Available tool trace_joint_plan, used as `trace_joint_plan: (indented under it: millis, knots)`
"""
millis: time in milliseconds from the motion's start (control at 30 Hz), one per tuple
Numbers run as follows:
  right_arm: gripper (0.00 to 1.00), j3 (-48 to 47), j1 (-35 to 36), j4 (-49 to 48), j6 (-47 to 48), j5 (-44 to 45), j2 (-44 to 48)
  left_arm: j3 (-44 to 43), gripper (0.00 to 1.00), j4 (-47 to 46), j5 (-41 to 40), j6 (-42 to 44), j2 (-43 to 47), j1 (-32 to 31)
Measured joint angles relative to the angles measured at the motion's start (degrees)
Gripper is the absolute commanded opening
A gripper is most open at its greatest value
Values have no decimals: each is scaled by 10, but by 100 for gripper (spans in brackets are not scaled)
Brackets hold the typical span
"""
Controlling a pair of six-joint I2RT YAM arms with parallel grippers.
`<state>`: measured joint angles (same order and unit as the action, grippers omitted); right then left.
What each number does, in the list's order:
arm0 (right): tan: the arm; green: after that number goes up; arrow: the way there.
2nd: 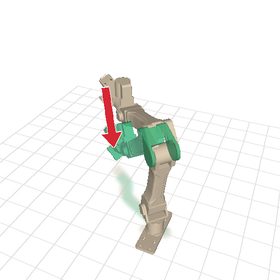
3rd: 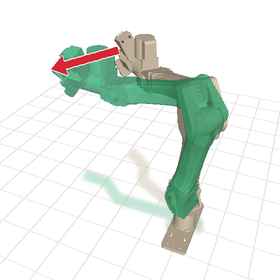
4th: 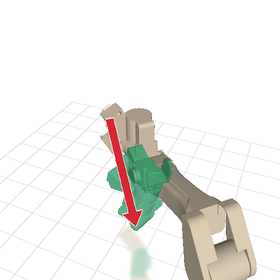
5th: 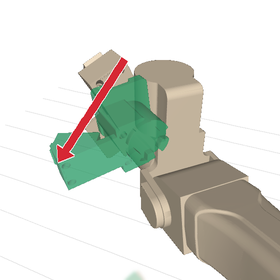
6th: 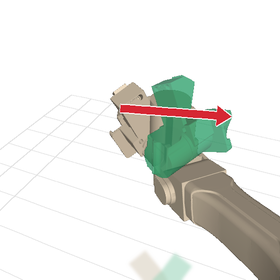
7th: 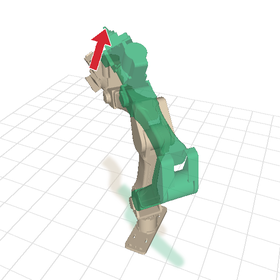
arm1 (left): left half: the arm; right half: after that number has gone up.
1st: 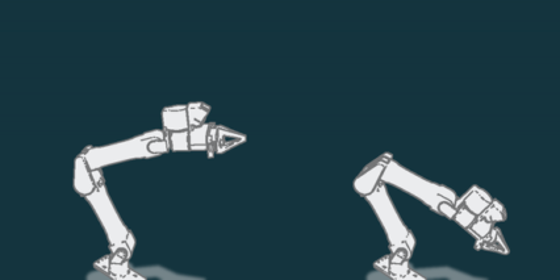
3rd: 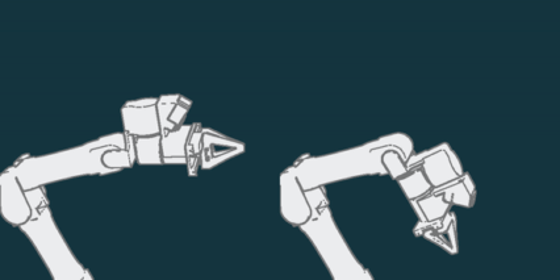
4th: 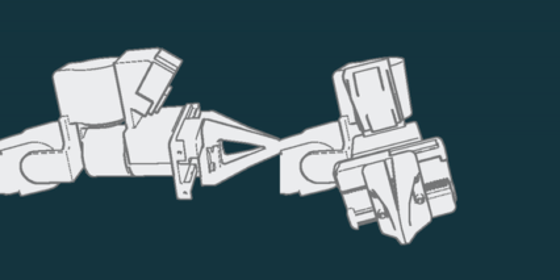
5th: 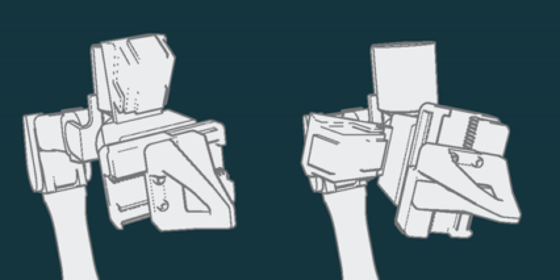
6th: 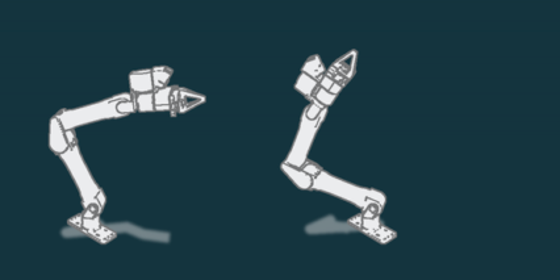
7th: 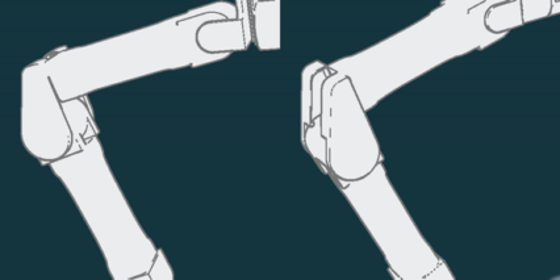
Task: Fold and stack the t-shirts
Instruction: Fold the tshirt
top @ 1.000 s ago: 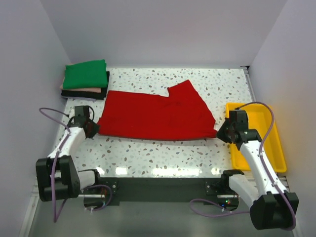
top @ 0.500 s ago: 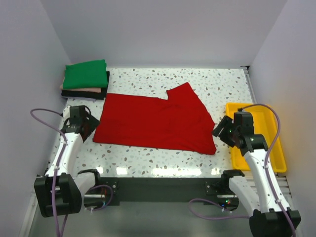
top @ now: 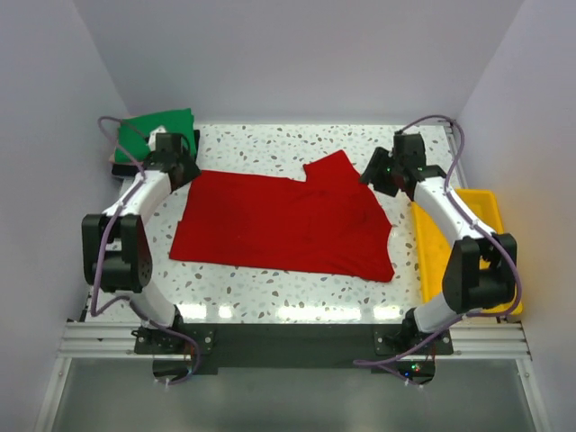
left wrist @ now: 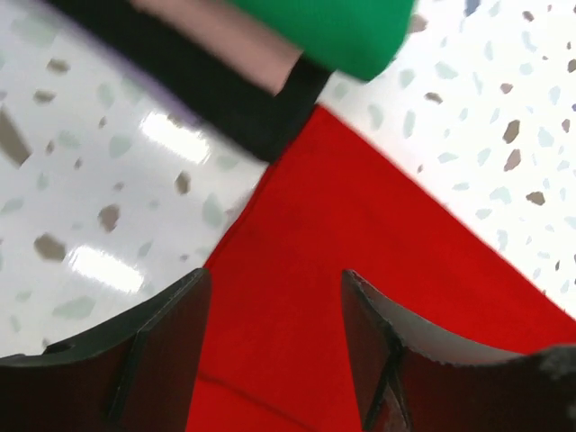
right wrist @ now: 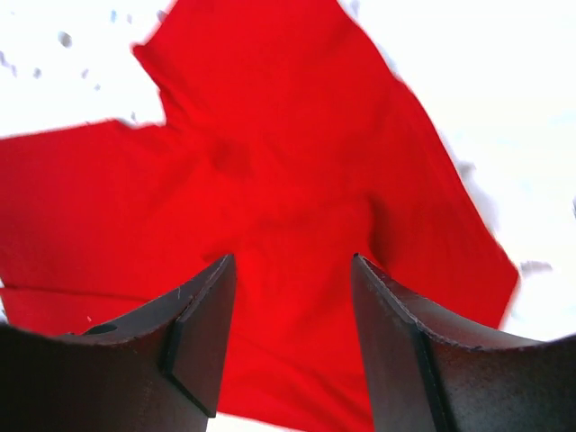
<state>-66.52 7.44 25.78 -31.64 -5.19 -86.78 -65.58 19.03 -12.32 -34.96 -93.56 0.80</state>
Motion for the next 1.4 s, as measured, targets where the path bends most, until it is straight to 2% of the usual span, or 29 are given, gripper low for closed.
trace_joint_plan:
  millis: [100, 233, 500, 667, 967, 1167, 1400]
  knots:
    - [55, -49, 5, -19, 14, 2, -41, -101, 57, 2, -38, 23, -82, -34]
    - [54, -112, 5, -38, 24, 10, -92, -190, 49, 6, -66, 31, -160, -61]
    - [54, -181, 5, -66, 34, 5, -166, -292, 47, 35, -108, 26, -287, -62]
    - [54, -195, 5, -75, 41, 0, -195, -308, 45, 43, -116, 26, -330, -62]
    - [54, -197, 5, -79, 52, -6, -239, -308, 43, 44, -127, 16, -348, -62]
    - [54, -204, 5, -82, 64, -3, -258, -308, 31, 42, -130, 15, -349, -62]
    - [55, -276, 5, -76, 89, 12, -357, -306, 23, 35, -130, 16, -349, -62]
